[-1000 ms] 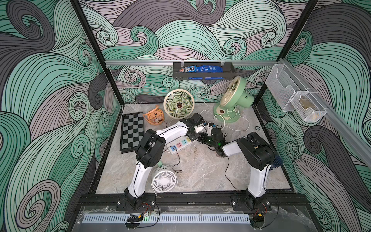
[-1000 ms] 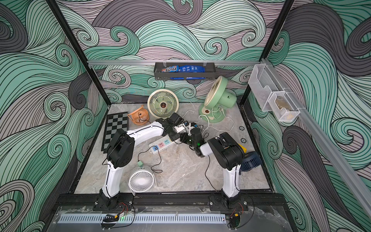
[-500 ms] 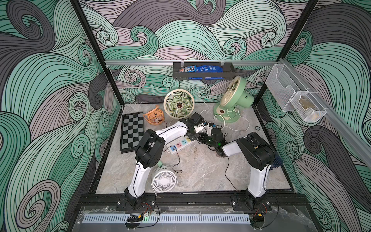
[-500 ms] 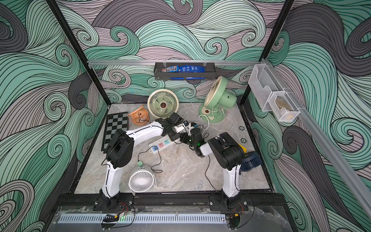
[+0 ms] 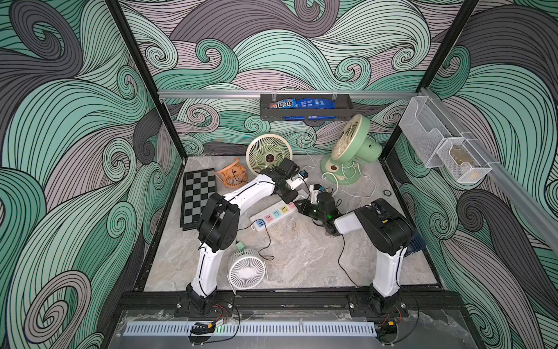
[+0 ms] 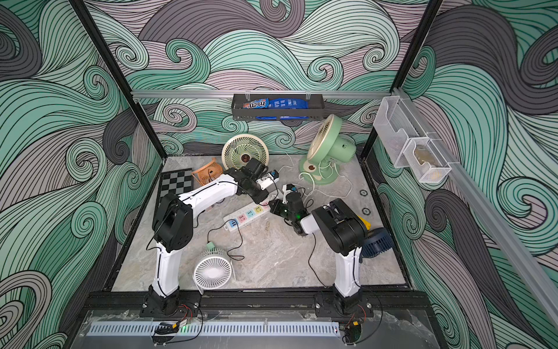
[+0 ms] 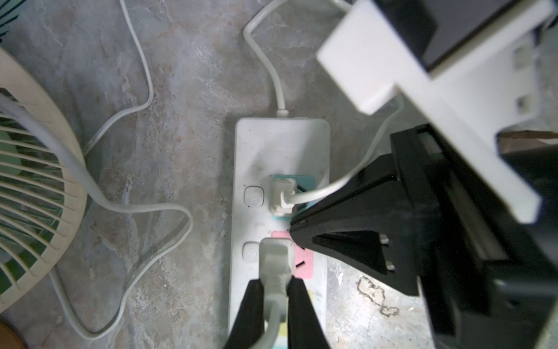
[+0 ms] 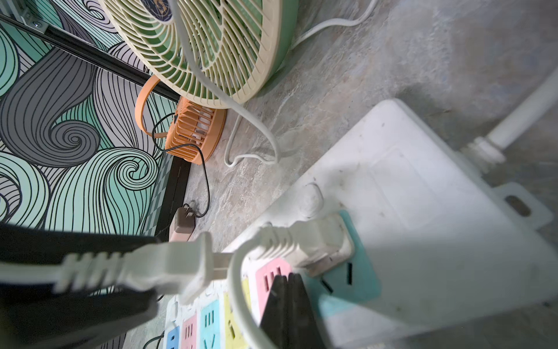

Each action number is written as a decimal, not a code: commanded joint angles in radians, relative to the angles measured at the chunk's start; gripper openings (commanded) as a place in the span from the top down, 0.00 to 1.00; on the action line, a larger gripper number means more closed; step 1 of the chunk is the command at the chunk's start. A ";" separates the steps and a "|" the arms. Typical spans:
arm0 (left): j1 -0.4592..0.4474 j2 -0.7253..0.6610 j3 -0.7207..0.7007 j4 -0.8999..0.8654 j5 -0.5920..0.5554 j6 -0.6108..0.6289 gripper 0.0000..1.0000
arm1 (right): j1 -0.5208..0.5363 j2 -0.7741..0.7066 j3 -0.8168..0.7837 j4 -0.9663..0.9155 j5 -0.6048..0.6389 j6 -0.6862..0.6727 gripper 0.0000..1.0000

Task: Unplug the desk fan from the power strip
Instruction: Remove the plug from the socket.

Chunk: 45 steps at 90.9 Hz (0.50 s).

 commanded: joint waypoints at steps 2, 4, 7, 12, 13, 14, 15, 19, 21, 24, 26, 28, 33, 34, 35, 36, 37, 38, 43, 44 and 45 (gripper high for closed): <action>0.034 -0.034 0.057 -0.035 0.022 -0.017 1.00 | 0.005 0.026 0.009 -0.133 -0.011 -0.021 0.99; 0.043 -0.030 0.065 -0.037 0.019 -0.017 1.00 | 0.005 0.019 0.014 -0.137 -0.015 -0.024 1.00; 0.057 -0.022 0.077 -0.041 0.015 -0.019 1.00 | 0.004 0.008 0.018 -0.143 -0.020 -0.029 1.00; 0.081 -0.006 0.102 -0.049 0.006 -0.022 1.00 | 0.003 -0.016 0.025 -0.156 -0.024 -0.039 1.00; 0.087 -0.003 0.108 -0.049 0.004 -0.023 1.00 | 0.003 -0.022 0.027 -0.159 -0.026 -0.041 1.00; 0.092 0.000 0.114 -0.051 0.001 -0.023 1.00 | 0.003 -0.028 0.029 -0.163 -0.028 -0.043 1.00; 0.097 0.004 0.117 -0.053 -0.001 -0.024 1.00 | 0.003 -0.031 0.031 -0.166 -0.029 -0.046 1.00; 0.113 0.025 0.142 -0.061 -0.010 -0.025 1.00 | 0.003 -0.057 0.035 -0.179 -0.033 -0.056 1.00; 0.122 0.035 0.156 -0.065 -0.014 -0.027 1.00 | 0.003 -0.069 0.038 -0.184 -0.036 -0.060 1.00; 0.133 0.052 0.178 -0.076 -0.017 -0.027 1.00 | 0.001 -0.089 0.039 -0.193 -0.039 -0.064 1.00; 0.141 0.067 0.192 -0.080 -0.017 -0.028 1.00 | 0.000 -0.100 0.041 -0.198 -0.040 -0.067 1.00; 0.146 0.079 0.206 -0.086 -0.016 -0.029 1.00 | 0.000 -0.118 0.041 -0.203 -0.043 -0.070 1.00; 0.158 0.109 0.240 -0.101 -0.013 -0.028 1.00 | -0.004 -0.156 0.042 -0.213 -0.050 -0.077 0.99; 0.160 0.115 0.245 -0.104 -0.013 -0.027 1.00 | -0.004 -0.165 0.042 -0.215 -0.052 -0.077 1.00; 0.161 0.122 0.252 -0.108 -0.012 -0.027 1.00 | -0.005 -0.172 0.042 -0.218 -0.054 -0.077 1.00; 0.163 0.127 0.257 -0.111 -0.011 -0.026 1.00 | -0.005 -0.179 0.042 -0.220 -0.055 -0.078 0.99; 0.164 0.134 0.264 -0.114 -0.010 -0.026 1.00 | -0.007 -0.184 0.042 -0.222 -0.056 -0.079 1.00; 0.165 0.140 0.271 -0.117 -0.009 -0.025 1.00 | -0.007 -0.189 0.042 -0.224 -0.057 -0.079 1.00; 0.171 0.169 0.298 -0.136 0.002 -0.028 1.00 | -0.014 -0.229 0.037 -0.234 -0.064 -0.081 0.99; 0.173 0.174 0.303 -0.141 0.006 -0.029 1.00 | -0.014 -0.238 0.036 -0.237 -0.064 -0.081 1.00; 0.175 0.180 0.310 -0.145 0.010 -0.030 1.00 | -0.016 -0.246 0.034 -0.238 -0.064 -0.082 0.99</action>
